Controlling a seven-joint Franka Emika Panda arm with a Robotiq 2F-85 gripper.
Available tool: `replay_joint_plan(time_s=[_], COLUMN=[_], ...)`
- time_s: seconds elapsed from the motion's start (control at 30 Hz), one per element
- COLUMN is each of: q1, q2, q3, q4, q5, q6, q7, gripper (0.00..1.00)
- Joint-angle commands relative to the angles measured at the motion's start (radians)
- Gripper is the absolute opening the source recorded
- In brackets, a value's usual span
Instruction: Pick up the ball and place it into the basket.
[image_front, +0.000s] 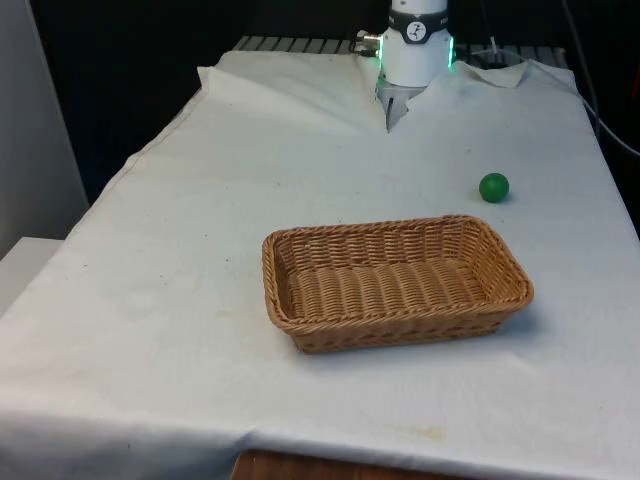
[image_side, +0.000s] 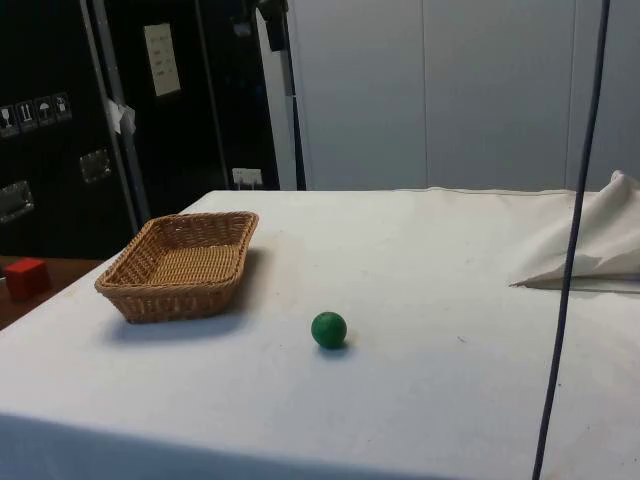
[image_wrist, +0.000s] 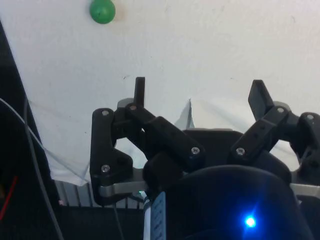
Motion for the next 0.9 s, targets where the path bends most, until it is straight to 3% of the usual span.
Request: replay_joint_plan(time_s=[0.0, 0.03, 0.33, 0.5, 0.57, 0.6, 0.73, 0.83, 0.87], q1=[0.000, 0.005, 0.002, 0.004, 0.004, 0.002, 0.004, 0.003, 0.002], q2=[-0.006, -0.025, -0.069, -0.103, -0.112, -0.100, -0.133, -0.146, -0.136], q3=[0.004, 0.009, 0.041, 0.066, 0.073, 0.069, 0.092, 0.103, 0.100], q4=[-0.007, -0.027, -0.082, -0.137, -0.158, -0.138, -0.216, -0.252, -0.238], q5=[-0.005, -0.025, -0.046, -0.071, -0.071, -0.059, -0.070, -0.069, -0.059], q6=[0.002, 0.023, 0.045, 0.098, 0.117, 0.091, 0.169, 0.199, 0.180], q7=[0.005, 0.025, 0.060, 0.099, 0.106, 0.091, 0.127, 0.139, 0.126], gripper=[1.00, 1.00, 1.00, 1.00, 1.00, 1.00, 1.00, 1.00, 1.00])
